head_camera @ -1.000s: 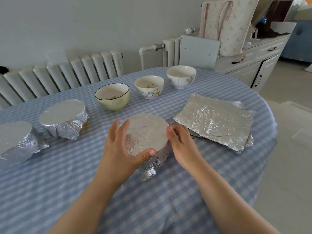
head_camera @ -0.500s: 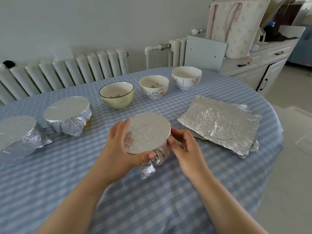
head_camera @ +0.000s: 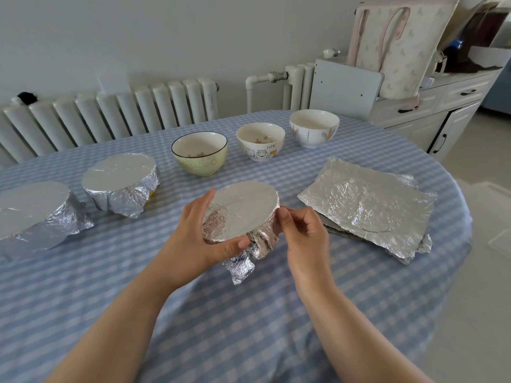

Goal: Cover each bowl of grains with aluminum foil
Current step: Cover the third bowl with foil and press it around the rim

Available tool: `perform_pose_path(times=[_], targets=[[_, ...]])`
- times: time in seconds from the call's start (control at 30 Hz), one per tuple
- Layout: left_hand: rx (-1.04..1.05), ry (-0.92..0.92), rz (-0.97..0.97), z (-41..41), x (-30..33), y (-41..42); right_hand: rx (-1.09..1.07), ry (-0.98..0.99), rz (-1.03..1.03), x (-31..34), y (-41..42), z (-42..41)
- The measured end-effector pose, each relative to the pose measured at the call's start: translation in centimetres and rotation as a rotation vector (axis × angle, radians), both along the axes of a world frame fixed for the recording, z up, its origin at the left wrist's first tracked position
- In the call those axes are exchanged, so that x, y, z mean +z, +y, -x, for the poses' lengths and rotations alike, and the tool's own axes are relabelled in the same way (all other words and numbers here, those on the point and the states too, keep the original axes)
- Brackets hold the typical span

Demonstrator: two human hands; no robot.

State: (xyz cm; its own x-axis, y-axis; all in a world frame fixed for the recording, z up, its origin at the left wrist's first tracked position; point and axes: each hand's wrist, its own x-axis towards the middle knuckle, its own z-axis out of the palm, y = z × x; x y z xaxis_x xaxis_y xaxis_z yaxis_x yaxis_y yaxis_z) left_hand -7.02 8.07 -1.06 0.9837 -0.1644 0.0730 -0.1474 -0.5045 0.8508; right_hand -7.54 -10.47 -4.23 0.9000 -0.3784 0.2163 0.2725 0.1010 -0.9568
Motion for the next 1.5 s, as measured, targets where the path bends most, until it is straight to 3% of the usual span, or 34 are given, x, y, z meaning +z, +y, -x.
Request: perform_pose_path(times=[0.17,0.6,1.1,1.23,1.5], targets=[[0.017,-0.007,-0.016,0.0,0.0,-0.2,-0.013,0.031,-0.007,0.6,0.2,-0.2],[0.026,-0.017,-0.029,-0.1,-0.1,0.0,0.045,0.161,-0.416,0.2,0.9,-2.0],[0.048,-0.006,-0.008,-0.1,-0.1,0.0,0.061,0.28,-0.433,-0.1,1.9,-2.8],[0.045,-0.013,-0.027,0.2,0.1,-0.3,0.032,0.32,-0.574,0.4,0.7,-2.5],[0.019,-0.155,-0.259,1.6,-0.2,-2.6,-0.01,0.252,-0.214,-0.6,-0.5,-0.4]])
